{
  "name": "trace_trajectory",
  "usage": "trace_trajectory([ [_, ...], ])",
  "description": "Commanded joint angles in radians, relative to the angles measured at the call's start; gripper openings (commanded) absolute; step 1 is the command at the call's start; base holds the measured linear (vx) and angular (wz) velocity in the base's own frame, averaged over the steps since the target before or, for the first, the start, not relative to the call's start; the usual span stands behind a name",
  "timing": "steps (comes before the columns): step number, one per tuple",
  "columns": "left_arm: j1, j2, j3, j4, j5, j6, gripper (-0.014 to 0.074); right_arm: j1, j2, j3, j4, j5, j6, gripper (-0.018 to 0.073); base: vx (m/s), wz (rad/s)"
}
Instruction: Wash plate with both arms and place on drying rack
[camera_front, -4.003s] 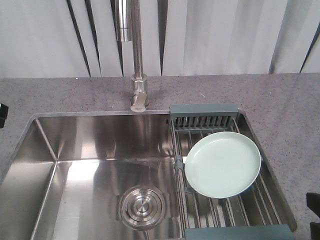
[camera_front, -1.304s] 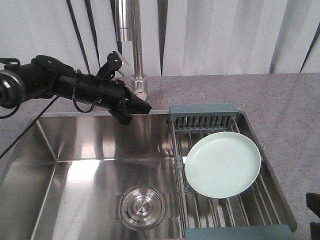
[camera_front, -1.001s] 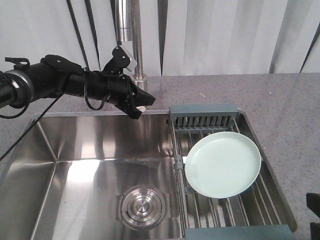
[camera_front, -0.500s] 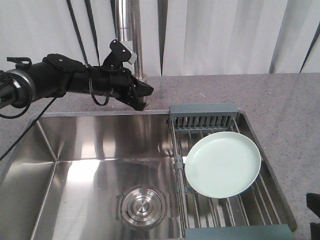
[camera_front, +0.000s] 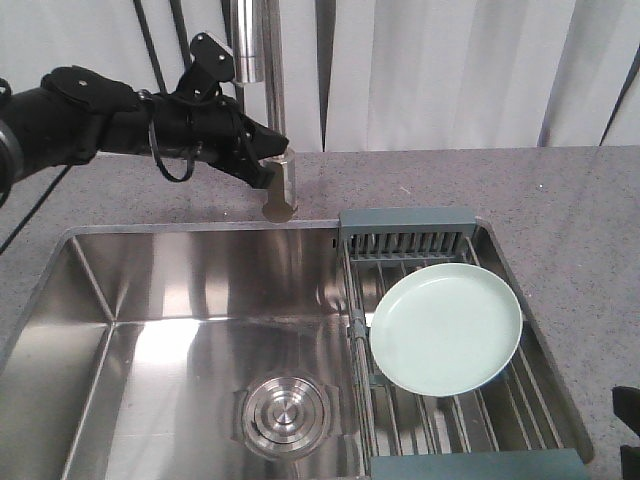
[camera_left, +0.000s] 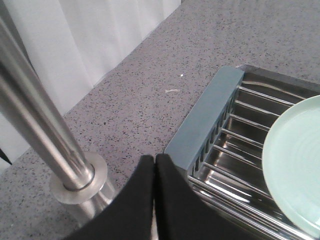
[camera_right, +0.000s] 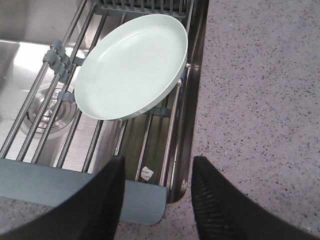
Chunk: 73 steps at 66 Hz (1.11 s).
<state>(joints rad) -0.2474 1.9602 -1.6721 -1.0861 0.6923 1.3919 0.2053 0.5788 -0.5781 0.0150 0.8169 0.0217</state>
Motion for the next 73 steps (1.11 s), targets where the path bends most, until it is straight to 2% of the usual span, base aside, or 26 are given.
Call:
trace_trajectory([
  [1,0.017,-0.101,-0.032,0.039,0.037,-0.139,-0.0006,0.002,0.002,-0.025,-0.004,-0.058,0.0,0.0319,0.0,0.0],
  [5,0.036,-0.123,-0.032,0.107,0.067,-0.25,-0.0006,0.002,0.002,-0.025,-0.004,-0.058,0.0,0.0319,0.0,0.0],
  [20,0.106,-0.231,-0.013,0.441,0.148,-0.673,-0.0006,0.002,0.002,-0.025,-0.004,-0.058,0.0,0.0319,0.0,0.0],
  [24,0.122,-0.272,0.031,0.519,0.136,-0.757,-0.0006,0.002,0.002,-0.025,-0.004,-0.058,0.0,0.0319,0.0,0.0],
  [28,0.136,-0.321,0.101,0.574,0.097,-0.809,-0.0006,0.002,0.002,-0.025,-0.004,-0.058,0.0,0.0319,0.0,0.0],
  [35,0.156,-0.423,0.263,0.618,0.018,-0.839,-0.0006,0.002,0.002,-0.025,-0.004,-0.058,0.0,0.0319,0.0,0.0],
  [51,0.217,-0.634,0.581,0.619,-0.08,-0.864,-0.0006,0.002,0.002,-0.025,-0.004,-0.058,0.0,0.0319,0.0,0.0],
  [62,0.254,-0.765,0.733,0.621,-0.096,-0.897,-0.0006,0.002,0.002,-0.025,-0.004,-0.059,0.0,0.0319,0.0,0.0],
  [73,0.261,-0.874,0.859,0.626,-0.096,-0.923,-0.0006,0.002,0.002,-0.025,-0.004,-0.059,0.0,0.0319,0.0,0.0],
])
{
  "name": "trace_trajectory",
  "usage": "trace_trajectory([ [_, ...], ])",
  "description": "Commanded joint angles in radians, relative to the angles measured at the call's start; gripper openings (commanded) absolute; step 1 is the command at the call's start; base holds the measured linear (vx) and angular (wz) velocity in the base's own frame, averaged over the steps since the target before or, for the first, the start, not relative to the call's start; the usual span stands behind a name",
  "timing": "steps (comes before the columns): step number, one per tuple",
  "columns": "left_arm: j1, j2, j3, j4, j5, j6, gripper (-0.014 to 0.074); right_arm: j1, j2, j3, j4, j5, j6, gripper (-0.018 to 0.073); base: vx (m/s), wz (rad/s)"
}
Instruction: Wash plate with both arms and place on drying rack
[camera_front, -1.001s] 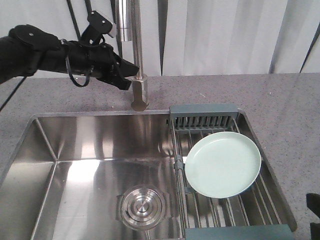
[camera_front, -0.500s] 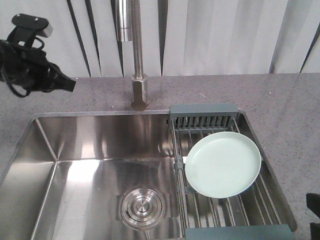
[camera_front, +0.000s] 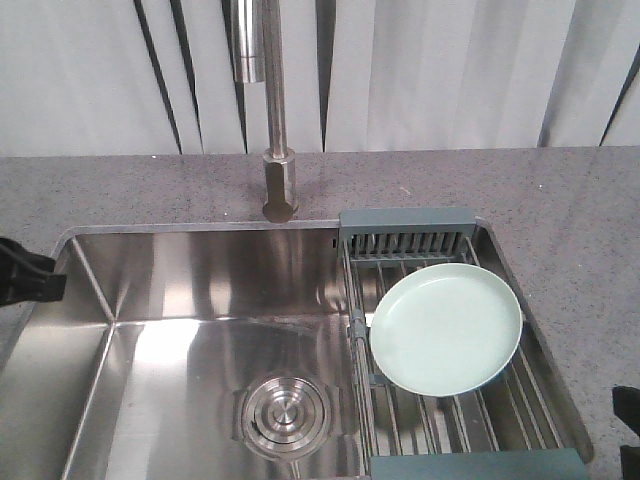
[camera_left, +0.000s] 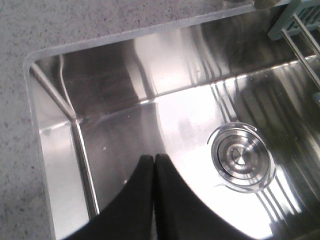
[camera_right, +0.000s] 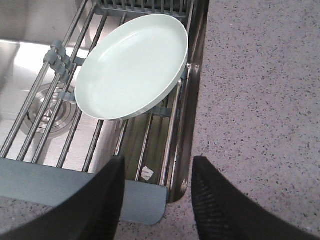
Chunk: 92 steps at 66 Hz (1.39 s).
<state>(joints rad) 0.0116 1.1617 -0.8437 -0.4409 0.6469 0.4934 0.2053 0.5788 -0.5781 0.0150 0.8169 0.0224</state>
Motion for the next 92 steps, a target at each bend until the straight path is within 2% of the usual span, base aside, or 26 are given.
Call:
trace_trajectory([
  [1,0.002,-0.09,0.041,-0.019,-0.051,-0.024,-0.0006,0.002,0.002,-0.025,-0.004,-0.059,-0.001,0.0319,0.0,0.0],
  [26,0.002,-0.31,0.203,-0.018,-0.048,-0.12,-0.0006,0.002,0.002,-0.025,-0.004,-0.059,-0.001,0.0319,0.0,0.0],
  [39,0.002,-0.382,0.21,-0.017,-0.031,-0.125,-0.0006,0.002,0.002,-0.025,-0.004,-0.059,-0.001,0.0319,0.0,0.0],
  [84,0.002,-0.401,0.21,-0.019,-0.031,-0.125,-0.0006,0.002,0.002,-0.025,-0.004,-0.058,-0.001,0.0319,0.0,0.0],
  [92,0.002,-0.416,0.21,0.008,-0.044,-0.136,-0.0006,0.002,0.002,-0.025,-0.004,-0.058,-0.001,0.0319,0.0,0.0],
])
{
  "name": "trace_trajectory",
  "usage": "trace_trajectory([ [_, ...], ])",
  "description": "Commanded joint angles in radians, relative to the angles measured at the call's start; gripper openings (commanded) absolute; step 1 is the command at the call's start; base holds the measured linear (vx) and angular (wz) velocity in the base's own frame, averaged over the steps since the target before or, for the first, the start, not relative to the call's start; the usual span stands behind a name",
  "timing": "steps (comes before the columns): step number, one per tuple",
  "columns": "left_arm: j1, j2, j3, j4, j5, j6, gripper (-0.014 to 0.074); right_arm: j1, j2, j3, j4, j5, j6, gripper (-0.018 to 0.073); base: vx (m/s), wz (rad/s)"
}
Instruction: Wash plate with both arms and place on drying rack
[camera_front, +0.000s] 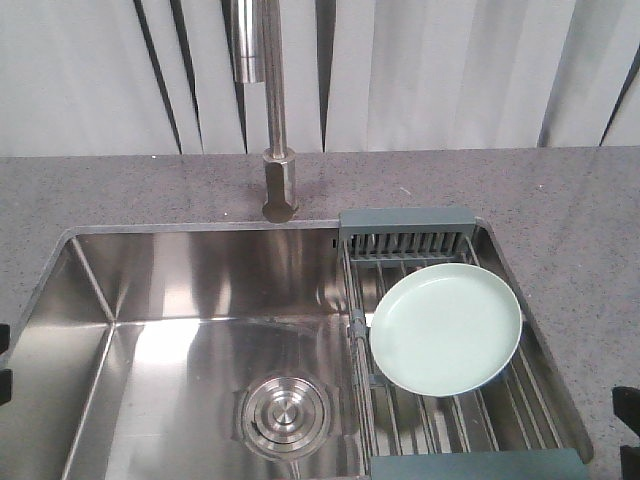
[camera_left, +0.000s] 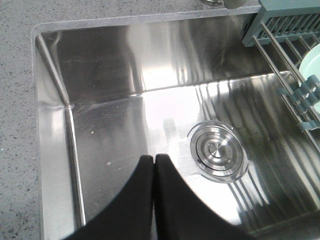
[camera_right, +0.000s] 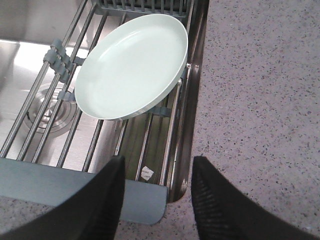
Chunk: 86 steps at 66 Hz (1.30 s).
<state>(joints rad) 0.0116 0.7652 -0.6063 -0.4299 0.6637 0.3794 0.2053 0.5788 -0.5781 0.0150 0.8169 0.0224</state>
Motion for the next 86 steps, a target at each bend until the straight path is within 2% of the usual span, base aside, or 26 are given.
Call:
trace_trajectory([
  [1,0.002,-0.028,-0.027,0.01,-0.067,-0.035,-0.0006,0.002,0.002,-0.025,-0.004,-0.058,-0.001,0.0319,0.0,0.0],
  [4,0.002,-0.05,-0.027,0.046,-0.078,-0.081,-0.0006,0.002,0.002,-0.025,-0.004,-0.058,-0.001,0.0319,0.0,0.0],
  [13,0.002,-0.144,-0.027,0.244,-0.073,-0.237,-0.0006,0.002,0.002,-0.025,-0.004,-0.058,-0.001,0.0319,0.0,0.0],
  [19,0.002,-0.197,-0.025,0.312,-0.069,-0.281,-0.0006,0.002,0.002,-0.025,-0.004,-0.058,-0.001,0.0319,0.0,0.0],
  [28,0.018,-0.275,0.032,0.317,-0.137,-0.28,-0.0006,0.002,0.002,-0.025,-0.004,-0.058,-0.001,0.0319,0.0,0.0],
  [44,0.063,-0.471,0.264,0.317,-0.341,-0.281,-0.0006,0.002,0.002,-0.025,-0.004,-0.059,-0.001,0.0319,0.0,0.0],
  [65,0.064,-0.71,0.585,0.317,-0.615,-0.326,-0.0006,0.002,0.002,-0.025,-0.004,-0.059,-0.001,0.0319,0.0,0.0],
  [72,0.063,-0.801,0.607,0.318,-0.592,-0.326,-0.0006,0.002,0.002,-0.025,-0.004,-0.059,-0.001,0.0319,0.0,0.0],
  [86,0.062,-0.792,0.608,0.339,-0.613,-0.326,-0.0006,0.002,0.002,-0.025,-0.002,-0.058,-0.001,0.0319,0.0,0.0],
])
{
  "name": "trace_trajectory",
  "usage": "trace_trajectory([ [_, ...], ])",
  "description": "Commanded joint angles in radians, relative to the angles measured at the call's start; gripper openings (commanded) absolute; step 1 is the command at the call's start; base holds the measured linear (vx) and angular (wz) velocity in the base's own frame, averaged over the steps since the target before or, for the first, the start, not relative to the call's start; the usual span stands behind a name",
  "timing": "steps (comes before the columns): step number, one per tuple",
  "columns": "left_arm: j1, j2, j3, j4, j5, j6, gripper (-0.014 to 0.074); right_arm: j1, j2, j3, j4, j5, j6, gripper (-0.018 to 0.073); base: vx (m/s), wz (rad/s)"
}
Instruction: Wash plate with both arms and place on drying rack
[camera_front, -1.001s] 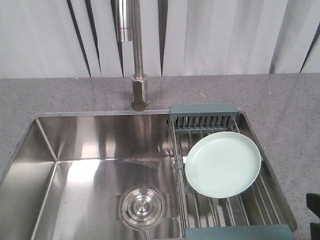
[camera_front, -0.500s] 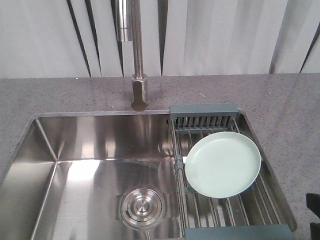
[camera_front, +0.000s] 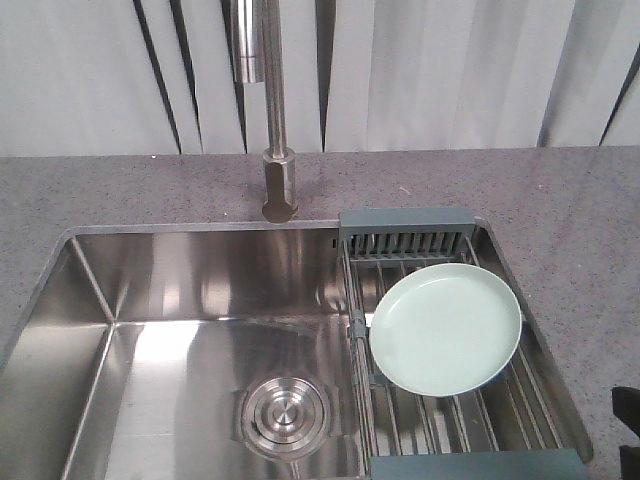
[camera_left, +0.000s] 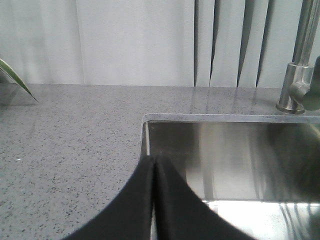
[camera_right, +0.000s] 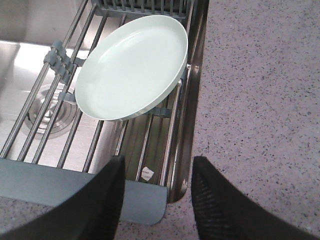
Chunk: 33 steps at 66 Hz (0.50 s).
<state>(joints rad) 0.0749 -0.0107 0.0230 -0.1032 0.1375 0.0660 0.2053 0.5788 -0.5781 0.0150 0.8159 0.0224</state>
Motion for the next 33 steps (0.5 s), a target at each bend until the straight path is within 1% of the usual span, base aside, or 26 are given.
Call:
trace_trajectory([
  [1,-0.001,-0.017,-0.021,0.013,-0.088,-0.012,-0.0006,0.002,0.002,-0.025,-0.002,-0.057,-0.001,0.0319,0.0,0.0],
  [24,-0.002,-0.017,-0.021,0.016,-0.091,-0.016,-0.0006,0.002,0.002,-0.025,-0.003,-0.057,-0.001,0.0319,0.0,0.0],
  [33,-0.032,-0.017,-0.021,0.016,-0.087,-0.015,-0.0006,0.002,0.002,-0.025,-0.003,-0.057,-0.001,0.0319,0.0,0.0],
])
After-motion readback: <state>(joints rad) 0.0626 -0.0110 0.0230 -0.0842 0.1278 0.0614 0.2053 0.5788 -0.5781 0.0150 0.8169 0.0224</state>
